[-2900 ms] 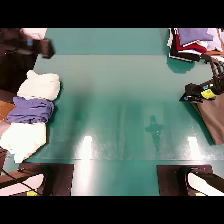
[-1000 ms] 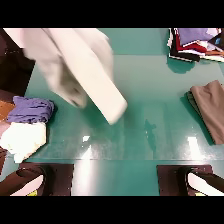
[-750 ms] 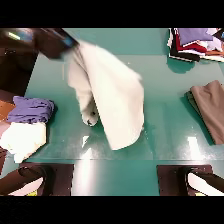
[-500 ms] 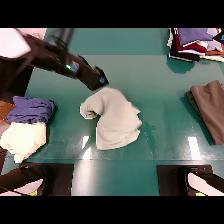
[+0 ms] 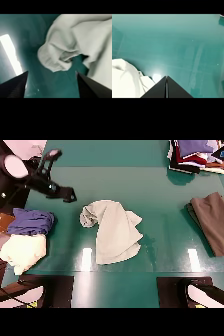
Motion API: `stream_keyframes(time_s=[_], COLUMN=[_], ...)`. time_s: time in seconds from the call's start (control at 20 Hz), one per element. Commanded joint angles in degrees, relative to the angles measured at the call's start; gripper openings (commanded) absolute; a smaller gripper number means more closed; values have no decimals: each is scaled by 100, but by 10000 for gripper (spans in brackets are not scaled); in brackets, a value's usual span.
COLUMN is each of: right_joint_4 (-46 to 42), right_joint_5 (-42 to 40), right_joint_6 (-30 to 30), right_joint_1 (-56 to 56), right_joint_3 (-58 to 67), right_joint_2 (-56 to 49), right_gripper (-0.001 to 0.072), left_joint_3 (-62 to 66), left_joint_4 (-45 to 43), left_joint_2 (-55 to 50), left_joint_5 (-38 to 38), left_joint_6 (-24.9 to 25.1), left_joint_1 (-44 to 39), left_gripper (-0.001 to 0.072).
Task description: Fold the shirts.
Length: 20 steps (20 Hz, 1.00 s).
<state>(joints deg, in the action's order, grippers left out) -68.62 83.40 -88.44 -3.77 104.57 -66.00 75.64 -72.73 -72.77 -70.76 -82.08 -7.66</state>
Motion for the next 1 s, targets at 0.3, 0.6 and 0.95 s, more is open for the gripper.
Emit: stream_keyframes(time_s=[0.3,0.6,0.95], right_joint_4=[2,0,11], right_joint_5=[39,37,286], right_joint_6=[-2,-2,-2], right_joint_1=[-4,-4,-4], right_joint_3=[7,7,-66], right_joint_2=[-7,-9,-20], right_gripper=[18,19,19], left_joint_3=[-2284,-2284,-1969], left_joint_4=[2155,2833,2730], left_joint_2=[-544,-1058,-1060], left_joint_5=[1766,1875,2317], left_joint_6=[627,1010,750], left_joint_1=[918,527,323], left_gripper=[709,525,24])
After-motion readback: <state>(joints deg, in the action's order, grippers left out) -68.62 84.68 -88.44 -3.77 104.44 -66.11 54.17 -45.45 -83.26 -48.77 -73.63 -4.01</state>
